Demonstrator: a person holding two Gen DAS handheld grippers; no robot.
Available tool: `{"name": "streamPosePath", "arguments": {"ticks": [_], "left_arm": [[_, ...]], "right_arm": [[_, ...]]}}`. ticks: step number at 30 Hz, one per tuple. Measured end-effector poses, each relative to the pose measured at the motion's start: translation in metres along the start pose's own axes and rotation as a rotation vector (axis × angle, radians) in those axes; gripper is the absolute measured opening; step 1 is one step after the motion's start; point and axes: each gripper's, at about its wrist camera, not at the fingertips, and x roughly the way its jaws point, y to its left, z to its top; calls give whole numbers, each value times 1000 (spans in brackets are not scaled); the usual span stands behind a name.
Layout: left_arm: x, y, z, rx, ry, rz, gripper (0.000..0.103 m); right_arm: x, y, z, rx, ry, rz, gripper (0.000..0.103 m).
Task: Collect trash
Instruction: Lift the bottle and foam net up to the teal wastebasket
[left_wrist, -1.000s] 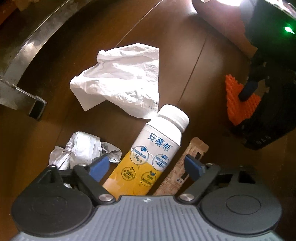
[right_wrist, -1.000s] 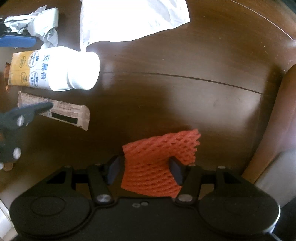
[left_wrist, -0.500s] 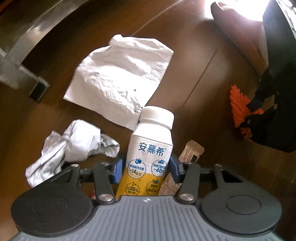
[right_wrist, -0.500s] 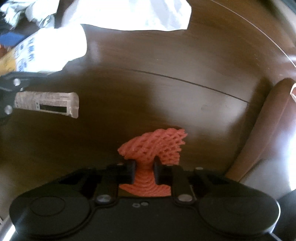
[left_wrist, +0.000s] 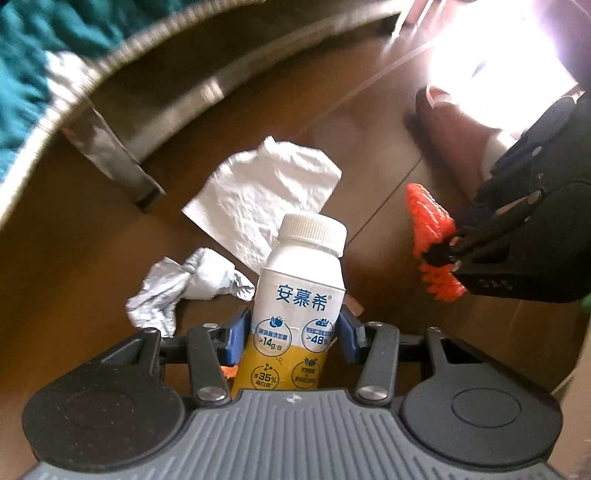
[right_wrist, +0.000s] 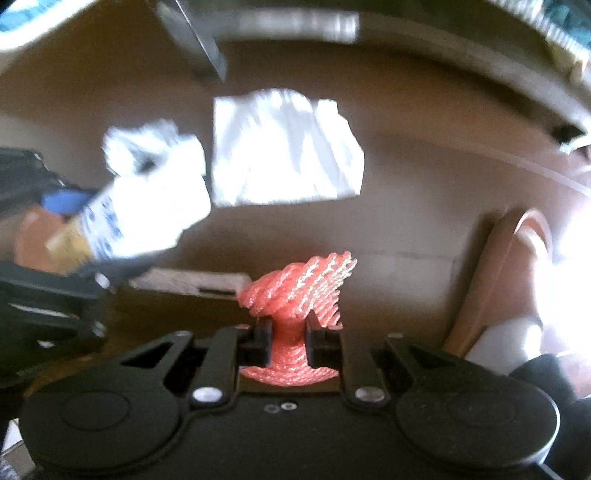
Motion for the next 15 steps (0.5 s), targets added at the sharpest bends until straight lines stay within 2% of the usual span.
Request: {"name": "streamPosePath", "arguments": {"ticks": [7, 15], "left_arm": [[-91, -10, 4, -137, -102, 30, 48], [-193, -35, 2, -296, -260, 73, 49]], "right_arm": [[-107, -3, -6, -23, -177, 45, 15], [-223, -9, -36, -119, -379, 69, 15]]}}
